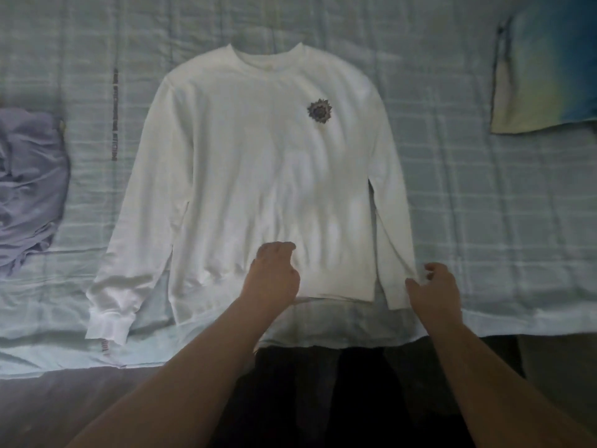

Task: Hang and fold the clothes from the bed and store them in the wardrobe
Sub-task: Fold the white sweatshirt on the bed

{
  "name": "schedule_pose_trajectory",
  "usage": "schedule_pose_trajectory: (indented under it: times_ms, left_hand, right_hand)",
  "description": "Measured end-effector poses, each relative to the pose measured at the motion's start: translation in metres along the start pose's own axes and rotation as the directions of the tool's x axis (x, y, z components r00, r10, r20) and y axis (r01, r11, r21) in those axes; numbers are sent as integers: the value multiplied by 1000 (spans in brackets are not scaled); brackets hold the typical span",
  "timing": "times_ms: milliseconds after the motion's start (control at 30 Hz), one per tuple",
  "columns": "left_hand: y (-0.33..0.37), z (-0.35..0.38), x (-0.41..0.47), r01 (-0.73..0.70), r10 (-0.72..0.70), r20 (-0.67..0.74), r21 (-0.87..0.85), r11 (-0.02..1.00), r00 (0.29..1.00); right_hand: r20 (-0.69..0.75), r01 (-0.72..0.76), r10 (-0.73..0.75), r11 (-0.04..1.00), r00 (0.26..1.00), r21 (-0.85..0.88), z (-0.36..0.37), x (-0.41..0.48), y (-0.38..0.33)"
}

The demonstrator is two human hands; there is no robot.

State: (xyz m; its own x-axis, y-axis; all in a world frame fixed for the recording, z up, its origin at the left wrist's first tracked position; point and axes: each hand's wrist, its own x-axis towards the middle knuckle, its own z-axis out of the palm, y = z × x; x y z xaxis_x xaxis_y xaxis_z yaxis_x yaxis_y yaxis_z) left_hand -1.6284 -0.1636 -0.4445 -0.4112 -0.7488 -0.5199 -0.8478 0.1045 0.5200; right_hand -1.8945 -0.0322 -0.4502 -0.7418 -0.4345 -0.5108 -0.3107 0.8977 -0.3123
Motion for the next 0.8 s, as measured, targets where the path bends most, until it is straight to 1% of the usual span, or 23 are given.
schedule_pose_trajectory:
  times_ms: [33, 67, 133, 167, 200, 267, 300, 333, 367, 400, 433, 467, 533, 567, 600, 667, 700, 733, 767, 800]
  left_hand:
    - [20, 11, 9, -15, 20, 55, -75, 997, 998]
    - [41, 23, 17, 1, 19, 124, -162, 987, 992]
    - [80, 48, 34, 86, -5, 245, -320, 944, 970]
    - [96, 61, 41, 116, -12, 278, -361, 925, 960]
    - [111, 72, 47, 128, -11, 298, -373, 919, 954]
    - [138, 91, 58, 125, -13, 314, -342, 931, 949]
    - [150, 101, 63, 132, -15, 320, -348, 928, 947]
    - [164, 110, 69, 157, -18, 336, -393, 906, 942]
    - [179, 118, 73, 208, -18, 363, -490, 847, 931]
    - [197, 124, 77, 291, -19, 412, -609, 738, 911]
    - [216, 131, 82, 383, -7, 474, -702, 600, 881]
    - [235, 137, 87, 465, 29, 529, -770, 436, 848]
    - [277, 146, 98, 576, 126, 586, -810, 107, 800]
    - [295, 149, 105, 605, 169, 594, -796, -18, 787]
    - [311, 154, 114, 621, 190, 596, -775, -120, 780]
    - [340, 163, 131, 619, 168, 597, -744, -251, 785]
    - [351, 170, 139, 608, 142, 596, -736, -297, 790]
    - [360, 176, 146, 594, 109, 597, -730, -337, 795]
    - [368, 182, 152, 576, 70, 596, -728, -372, 800]
    - [375, 188, 158, 560, 45, 594, -727, -398, 803]
  right_hand:
    - [46, -44, 44, 999, 998, 4, 2, 8, 7]
    - [104, -56, 55, 998, 993, 6, 4, 14, 13]
    - [216, -14, 7, 1000, 976, 28, 8, 21, 19]
    - [245, 17, -27, 999, 969, 44, 9, 24, 22]
    - [255, 39, -54, 997, 966, 63, 7, 27, 24]
    - [240, 69, -99, 990, 966, 127, -6, 35, 30]
    - [207, 99, -130, 983, 970, 153, -16, 41, 32]
    - [167, 132, -160, 977, 973, 168, -30, 49, 33]
    - [115, 168, -191, 968, 975, 184, -45, 58, 35]
    - [52, 210, -224, 958, 973, 195, -60, 68, 37]
    - [-13, 269, -271, 944, 962, 191, -75, 80, 41]
    - [-67, 339, -332, 926, 941, 165, -89, 91, 44]
    - [-94, 470, -463, 879, 881, 80, -114, 114, 55]
    - [-82, 520, -515, 853, 853, 56, -125, 125, 60]
    - [-70, 559, -556, 827, 829, 56, -135, 135, 67]
    - [-80, 609, -604, 780, 793, 145, -153, 151, 79]
    - [-103, 584, -578, 776, 810, 237, -160, 158, 84]
    - [-141, 517, -501, 786, 854, 337, -167, 163, 87]
    - [-181, 405, -363, 805, 914, 433, -171, 172, 90]
    - [-191, 256, -182, 819, 965, 514, -170, 185, 94]
